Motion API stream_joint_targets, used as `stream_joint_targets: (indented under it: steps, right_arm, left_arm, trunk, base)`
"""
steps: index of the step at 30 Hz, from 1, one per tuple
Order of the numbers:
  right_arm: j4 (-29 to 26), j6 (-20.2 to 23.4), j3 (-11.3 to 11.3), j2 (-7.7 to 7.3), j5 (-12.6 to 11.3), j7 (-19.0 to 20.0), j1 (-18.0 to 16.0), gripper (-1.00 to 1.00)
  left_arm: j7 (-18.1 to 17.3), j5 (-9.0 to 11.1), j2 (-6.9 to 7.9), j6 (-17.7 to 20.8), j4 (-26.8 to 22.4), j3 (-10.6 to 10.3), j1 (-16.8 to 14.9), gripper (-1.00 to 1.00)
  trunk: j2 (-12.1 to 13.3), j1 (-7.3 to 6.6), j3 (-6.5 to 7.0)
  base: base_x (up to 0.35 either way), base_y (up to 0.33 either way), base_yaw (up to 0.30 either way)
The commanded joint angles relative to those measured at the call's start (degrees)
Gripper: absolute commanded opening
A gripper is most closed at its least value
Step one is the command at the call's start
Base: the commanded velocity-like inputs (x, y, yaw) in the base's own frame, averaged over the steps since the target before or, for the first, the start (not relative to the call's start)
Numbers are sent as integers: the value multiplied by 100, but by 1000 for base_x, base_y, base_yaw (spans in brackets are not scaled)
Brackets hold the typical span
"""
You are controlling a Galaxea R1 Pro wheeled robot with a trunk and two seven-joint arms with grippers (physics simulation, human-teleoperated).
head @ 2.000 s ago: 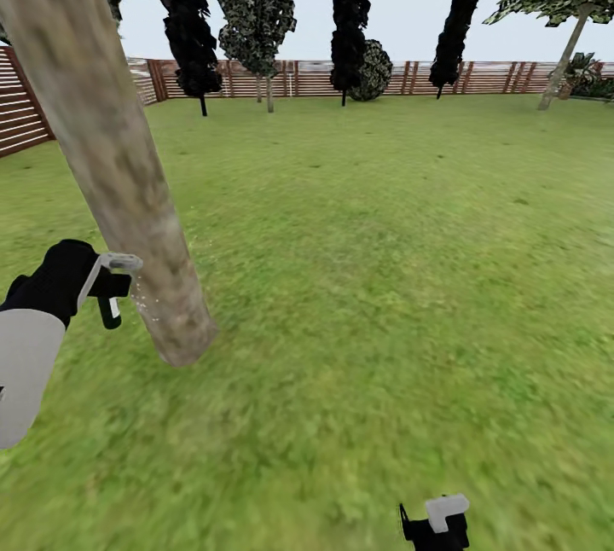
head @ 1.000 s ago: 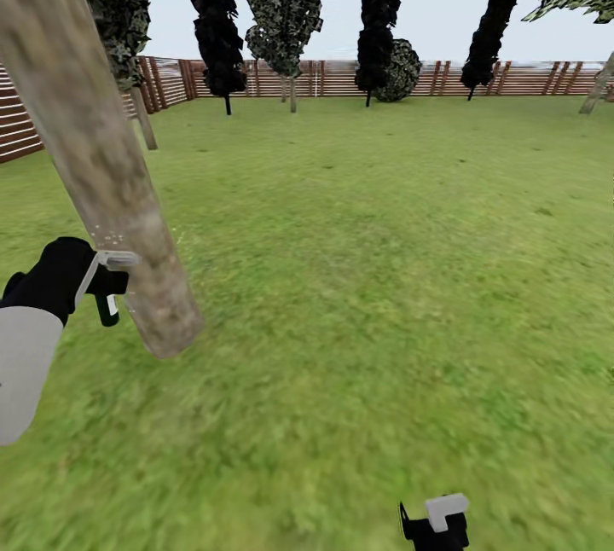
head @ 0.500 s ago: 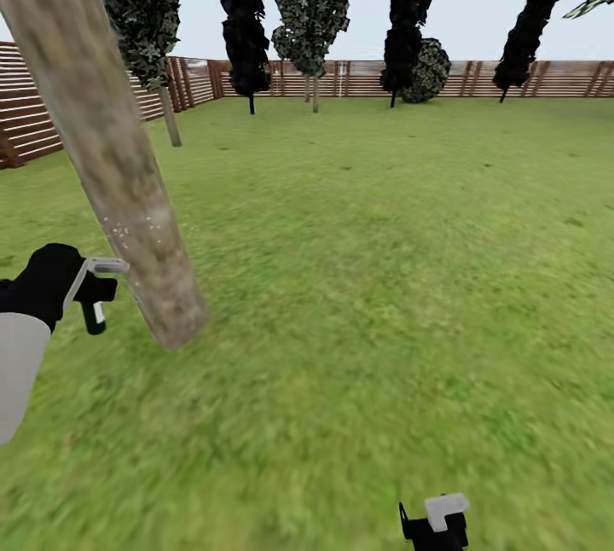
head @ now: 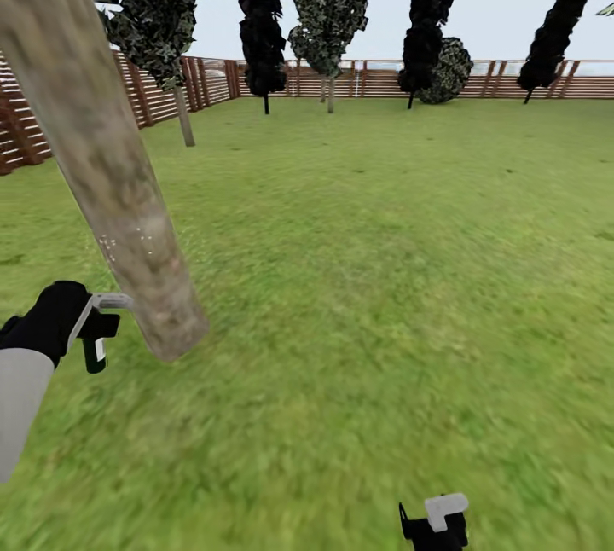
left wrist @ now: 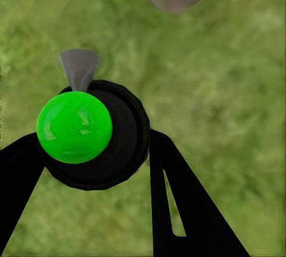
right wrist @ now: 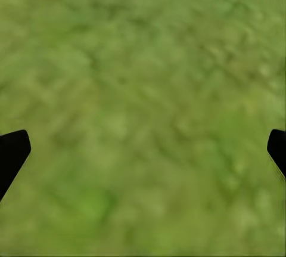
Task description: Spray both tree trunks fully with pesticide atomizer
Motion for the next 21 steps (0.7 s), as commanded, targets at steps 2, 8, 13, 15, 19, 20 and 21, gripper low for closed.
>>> stream_joint_targets:
  steps: [2, 8, 13, 15, 19, 20, 21]
  right_arm:
    - [4, -4, 24, -1, 54, -60, -3, 100]
    - [13, -4, 24, 1, 54, -60, -4, 100]
    - [15, -4, 24, -1, 54, -65, -2, 100]
    - [21, -1, 24, -1, 54, -67, -4, 100]
    - [22, -4, 16, -1, 54, -68, -2, 100]
    - [22, -4, 16, -1, 54, -68, -3, 100]
    - [22, -4, 17, -1, 54, -68, -4, 100]
  left_arm:
    - [-71, -87, 18, 18, 2, 81, 7, -100]
    - [-141, -54, -91, -456, -33, 290, 274, -100]
    - [-117, -59, -225, -487, -88, 309, 276, -100]
    - [-114, -60, -313, -499, -81, 308, 277, -100]
    - [-118, -60, -358, -501, -88, 308, 277, -100]
    - [-118, -60, -361, -501, -89, 308, 277, -100]
    - [-118, -60, -363, -501, -89, 308, 277, -100]
  trunk:
    - [-2, 2, -5]
    - [-2, 2, -5]
    - [-2, 2, -5]
    - [-2, 2, -5]
    - [-2, 2, -5]
    - [-2, 2, -5]
    - [-2, 2, -5]
  base:
    - [309, -12, 276]
    - [82, -1, 276]
    - [53, -45, 101]
    - [215, -188, 2]
    - [204, -202, 0]
    - [68, -254, 0]
    - [35, -263, 0]
